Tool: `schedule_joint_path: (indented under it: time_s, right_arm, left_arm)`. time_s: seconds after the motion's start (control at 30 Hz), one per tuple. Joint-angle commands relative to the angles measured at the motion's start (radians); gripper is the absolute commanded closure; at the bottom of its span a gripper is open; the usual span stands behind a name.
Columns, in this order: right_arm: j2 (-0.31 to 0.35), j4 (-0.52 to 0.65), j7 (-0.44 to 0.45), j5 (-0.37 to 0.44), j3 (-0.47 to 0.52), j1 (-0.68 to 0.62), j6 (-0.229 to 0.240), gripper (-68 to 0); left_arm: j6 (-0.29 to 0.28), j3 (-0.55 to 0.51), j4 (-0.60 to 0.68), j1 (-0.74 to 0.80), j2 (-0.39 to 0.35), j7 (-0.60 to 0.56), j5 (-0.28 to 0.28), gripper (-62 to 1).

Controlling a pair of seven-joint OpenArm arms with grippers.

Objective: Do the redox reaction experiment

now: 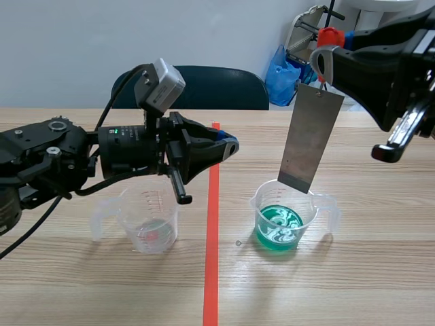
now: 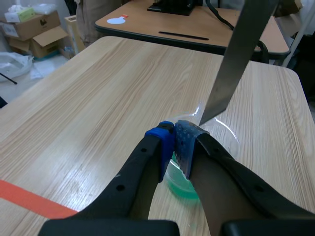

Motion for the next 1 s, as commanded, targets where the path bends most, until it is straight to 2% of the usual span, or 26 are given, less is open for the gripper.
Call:
schedule_joint_path:
  time_s: [0.0, 0.4, 0.97]
  right_arm:
    - [0.010, 0.012, 0.011, 0.019, 0.012, 0.009, -0.004, -0.7]
    - [0.010, 0.012, 0.011, 0.019, 0.012, 0.009, -0.004, -0.6]
    - [0.010, 0.012, 0.011, 0.019, 0.012, 0.009, -0.004, -0.6]
  left_arm:
    - [-0.002, 0.007, 0.023, -0.019, 0.016, 0.012, -0.014, -2.7]
    - [-0.002, 0.053, 0.003, -0.051, 0.120, 0.085, -0.013, -2.7]
    - [-0.002, 0.053, 0.003, -0.051, 0.127, 0.093, -0.013, -2.7]
